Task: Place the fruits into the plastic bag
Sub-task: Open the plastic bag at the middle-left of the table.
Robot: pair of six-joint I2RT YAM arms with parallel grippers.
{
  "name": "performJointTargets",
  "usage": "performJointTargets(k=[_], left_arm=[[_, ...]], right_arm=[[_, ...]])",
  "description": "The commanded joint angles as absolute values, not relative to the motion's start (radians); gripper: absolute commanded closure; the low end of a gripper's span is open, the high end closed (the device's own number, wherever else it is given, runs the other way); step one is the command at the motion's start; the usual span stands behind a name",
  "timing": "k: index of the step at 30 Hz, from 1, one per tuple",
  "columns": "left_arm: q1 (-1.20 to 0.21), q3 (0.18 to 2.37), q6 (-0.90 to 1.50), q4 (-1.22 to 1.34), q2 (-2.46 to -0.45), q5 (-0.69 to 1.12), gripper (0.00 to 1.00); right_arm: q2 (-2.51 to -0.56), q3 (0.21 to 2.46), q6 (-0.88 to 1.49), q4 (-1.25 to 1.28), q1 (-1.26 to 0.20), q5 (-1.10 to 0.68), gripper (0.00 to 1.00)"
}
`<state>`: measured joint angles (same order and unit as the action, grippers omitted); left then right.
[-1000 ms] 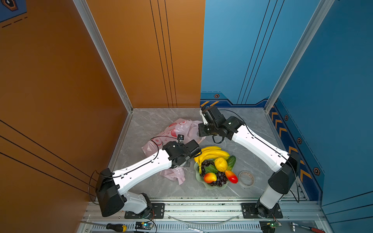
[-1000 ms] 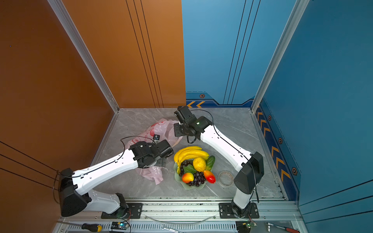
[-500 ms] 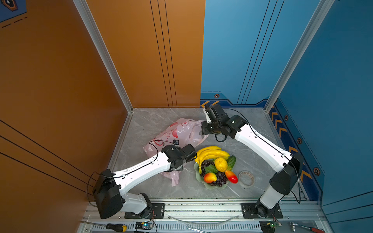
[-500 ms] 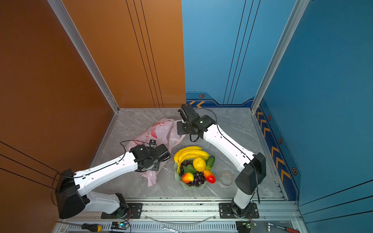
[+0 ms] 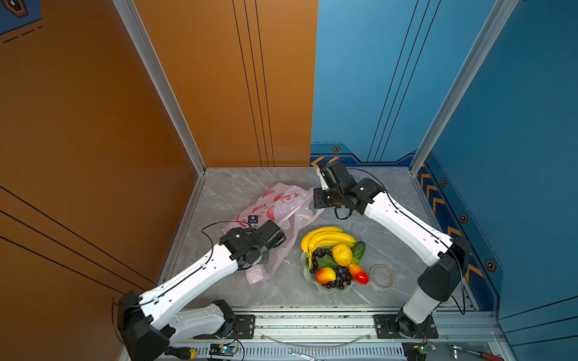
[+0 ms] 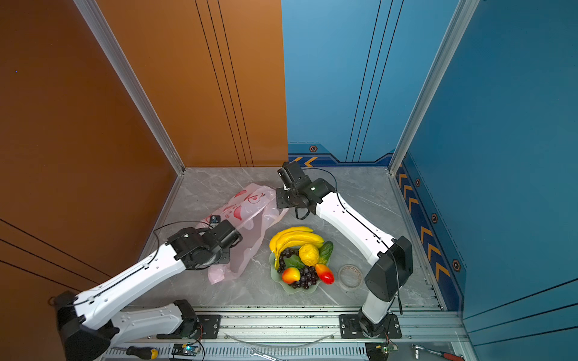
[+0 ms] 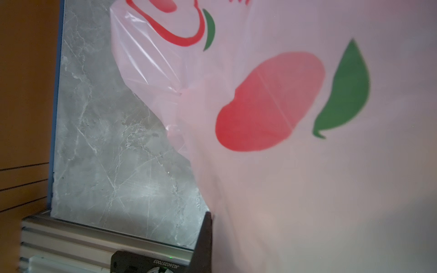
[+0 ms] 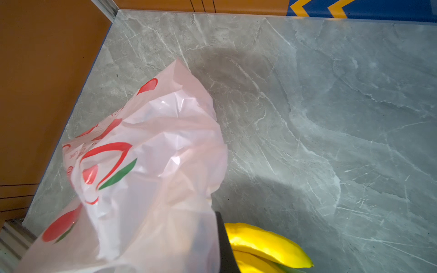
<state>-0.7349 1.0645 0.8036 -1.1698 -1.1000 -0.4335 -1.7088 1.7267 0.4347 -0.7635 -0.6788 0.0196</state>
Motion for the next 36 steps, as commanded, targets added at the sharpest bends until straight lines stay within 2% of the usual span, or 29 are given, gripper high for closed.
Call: performJointTargets(k=[1, 7, 13, 17, 23, 28, 32, 34, 35, 36], left_arm=[[-0.634, 1.116, 0.719, -1.171, -1.030, -0.360, 0.98], [-0.542, 1.122, 0.645, -1.112, -1.025, -0.270, 1.00], [-0.540, 0.986, 0.716, -0.923, -1.029, -0.182, 1.00], [-0.541, 0.971, 0.748, -0.844, -1.036, -0.181, 1.00], [-0.543, 0.935, 0.737, -0.803, -1.055, -0.174, 1.00], [-0.571, 0.849, 0.758, -0.739, -1.054, -0.172, 1.00], [-0.575, 0.815, 0.764, -0.708, -1.051, -0.161, 1.00], [-0.577, 0.830, 0.764, -0.704, -1.049, -0.154, 1.00], [-0.577, 0.838, 0.762, -0.703, -1.050, -0.152, 1.00], [-0.577, 0.850, 0.761, -0.703, -1.050, -0.151, 1.00]], right_arm=[[-1.740, 1.724, 0.397, -0.683, -0.626, 0.020, 1.00], [-1.795, 1.741, 0.339, -0.601, -0.561, 0.046, 1.00], [-1.857, 1.685, 0.309, -0.504, -0.528, 0.043, 1.00], [-1.902, 1.706, 0.336, -0.398, -0.511, 0.012, 1.00], [-1.991, 1.716, 0.346, -0.400, -0.504, 0.016, 1.00], [-1.965, 1.594, 0.355, -0.395, -0.490, 0.049, 1.00], [-1.954, 1.590, 0.380, -0.449, -0.464, 0.009, 1.00], [-1.931, 1.627, 0.396, -0.520, -0.457, 0.002, 0.84], [-1.917, 1.649, 0.406, -0.562, -0.456, 0.006, 0.72], [-1.895, 1.680, 0.421, -0.623, -0.454, 0.012, 0.55]])
